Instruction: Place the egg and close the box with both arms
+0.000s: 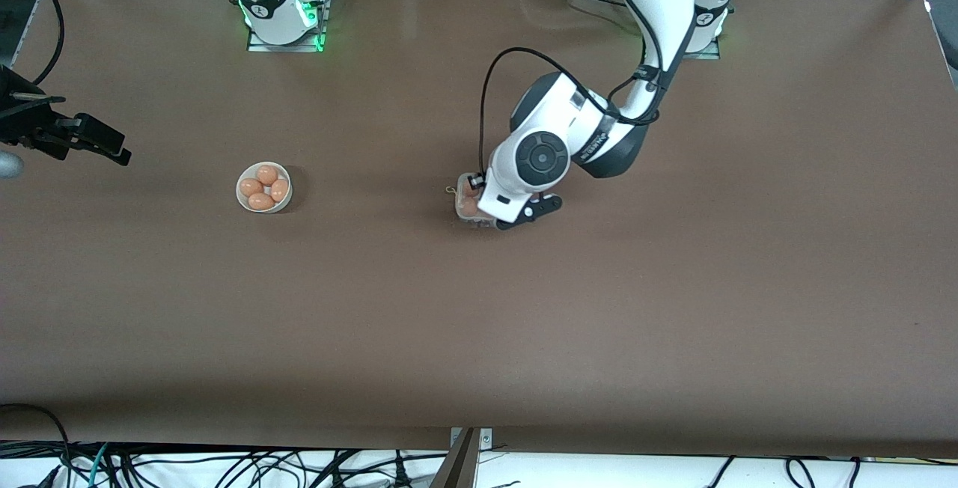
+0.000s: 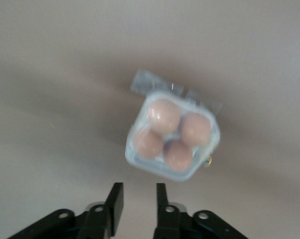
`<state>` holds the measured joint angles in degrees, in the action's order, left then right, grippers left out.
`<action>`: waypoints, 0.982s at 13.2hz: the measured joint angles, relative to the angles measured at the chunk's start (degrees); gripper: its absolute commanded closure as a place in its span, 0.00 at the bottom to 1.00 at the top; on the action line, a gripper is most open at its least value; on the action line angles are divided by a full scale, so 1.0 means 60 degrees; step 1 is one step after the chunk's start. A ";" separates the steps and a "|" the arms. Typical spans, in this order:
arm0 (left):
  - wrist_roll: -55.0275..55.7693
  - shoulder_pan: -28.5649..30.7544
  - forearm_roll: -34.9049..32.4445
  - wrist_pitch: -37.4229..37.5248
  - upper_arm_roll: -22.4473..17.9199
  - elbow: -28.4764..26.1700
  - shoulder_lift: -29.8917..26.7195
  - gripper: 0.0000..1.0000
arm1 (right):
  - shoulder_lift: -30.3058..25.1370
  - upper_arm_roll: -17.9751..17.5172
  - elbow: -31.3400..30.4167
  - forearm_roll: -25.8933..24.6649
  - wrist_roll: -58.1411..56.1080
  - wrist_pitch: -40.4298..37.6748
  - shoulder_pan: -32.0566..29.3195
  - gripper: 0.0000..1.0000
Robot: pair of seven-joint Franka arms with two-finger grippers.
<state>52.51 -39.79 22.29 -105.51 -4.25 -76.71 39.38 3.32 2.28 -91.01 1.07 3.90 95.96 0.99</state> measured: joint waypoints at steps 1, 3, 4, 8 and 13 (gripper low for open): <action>0.0004 0.0018 -0.0218 -0.0002 -0.0150 0.0194 -0.0005 0.40 | 0.0000 0.0000 -0.0001 0.0000 0.0000 0.0000 0.0000 0.00; 0.0005 0.0038 -0.0531 0.0006 -0.0624 0.0601 -0.0039 0.32 | 0.0000 0.0000 -0.0003 0.0000 0.0000 0.0000 0.0000 0.00; -0.0105 0.0043 -0.0628 0.0010 -0.0983 0.0711 -0.0070 0.23 | 0.0000 0.0000 -0.0004 0.0000 0.0000 0.0000 0.0000 0.00; -0.2515 0.0312 -0.1321 0.0014 -0.2197 0.0861 -0.0095 0.02 | 0.0001 0.0000 -0.0005 0.0000 0.0000 0.0000 0.0000 0.00; -0.3775 0.1026 -0.1381 0.0017 -0.2907 0.1214 -0.0112 0.00 | 0.0001 0.0000 -0.0005 0.0000 0.0000 0.0000 0.0000 0.00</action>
<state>29.86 -33.64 14.01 -105.41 -21.70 -69.42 38.71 3.33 2.28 -91.04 1.07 3.90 95.96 0.99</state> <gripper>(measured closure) 0.009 0.000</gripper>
